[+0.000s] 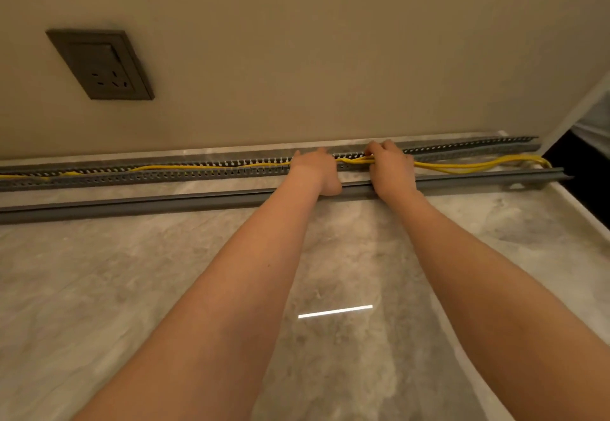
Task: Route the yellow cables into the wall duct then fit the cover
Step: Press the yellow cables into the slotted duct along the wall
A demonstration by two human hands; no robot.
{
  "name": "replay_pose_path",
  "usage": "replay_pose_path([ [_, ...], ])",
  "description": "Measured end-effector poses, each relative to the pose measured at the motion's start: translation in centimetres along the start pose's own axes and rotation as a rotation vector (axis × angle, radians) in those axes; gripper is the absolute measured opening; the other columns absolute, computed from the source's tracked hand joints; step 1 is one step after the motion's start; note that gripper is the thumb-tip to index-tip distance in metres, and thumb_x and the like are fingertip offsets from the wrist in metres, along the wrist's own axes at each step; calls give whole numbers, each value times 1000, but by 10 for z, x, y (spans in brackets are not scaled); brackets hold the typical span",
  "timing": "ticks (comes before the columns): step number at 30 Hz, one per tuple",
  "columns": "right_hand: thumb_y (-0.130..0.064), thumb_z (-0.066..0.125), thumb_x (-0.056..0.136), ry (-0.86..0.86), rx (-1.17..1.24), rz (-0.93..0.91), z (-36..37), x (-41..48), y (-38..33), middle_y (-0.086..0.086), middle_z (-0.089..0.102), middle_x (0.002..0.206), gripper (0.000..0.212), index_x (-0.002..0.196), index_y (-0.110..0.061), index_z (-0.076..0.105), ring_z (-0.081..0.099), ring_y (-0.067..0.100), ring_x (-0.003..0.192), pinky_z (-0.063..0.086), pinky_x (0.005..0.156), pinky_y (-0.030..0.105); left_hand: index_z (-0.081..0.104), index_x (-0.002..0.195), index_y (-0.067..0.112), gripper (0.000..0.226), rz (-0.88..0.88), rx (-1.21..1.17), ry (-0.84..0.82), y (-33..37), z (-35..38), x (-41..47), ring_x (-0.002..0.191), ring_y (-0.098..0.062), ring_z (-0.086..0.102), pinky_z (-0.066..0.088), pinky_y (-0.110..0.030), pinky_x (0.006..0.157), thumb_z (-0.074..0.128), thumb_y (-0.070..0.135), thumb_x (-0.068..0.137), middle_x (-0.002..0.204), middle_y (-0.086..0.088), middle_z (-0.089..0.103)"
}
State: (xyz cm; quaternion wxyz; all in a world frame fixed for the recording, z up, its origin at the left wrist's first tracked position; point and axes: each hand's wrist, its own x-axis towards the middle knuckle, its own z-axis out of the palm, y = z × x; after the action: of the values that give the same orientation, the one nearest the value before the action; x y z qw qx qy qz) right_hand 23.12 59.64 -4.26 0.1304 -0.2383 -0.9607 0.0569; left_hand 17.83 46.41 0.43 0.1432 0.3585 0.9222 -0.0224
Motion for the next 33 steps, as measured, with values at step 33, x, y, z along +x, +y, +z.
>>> replay_pose_path([
  [33,-6,48,86,-261,-6,-278,-13,21,37,16,58,123,38,123,-7,61,56,34,113,48,87,36,39,141,13,59,-183,67,88,60,12,23,137,-34,32,15,-58,115,46,38,88,145,-17,33],
])
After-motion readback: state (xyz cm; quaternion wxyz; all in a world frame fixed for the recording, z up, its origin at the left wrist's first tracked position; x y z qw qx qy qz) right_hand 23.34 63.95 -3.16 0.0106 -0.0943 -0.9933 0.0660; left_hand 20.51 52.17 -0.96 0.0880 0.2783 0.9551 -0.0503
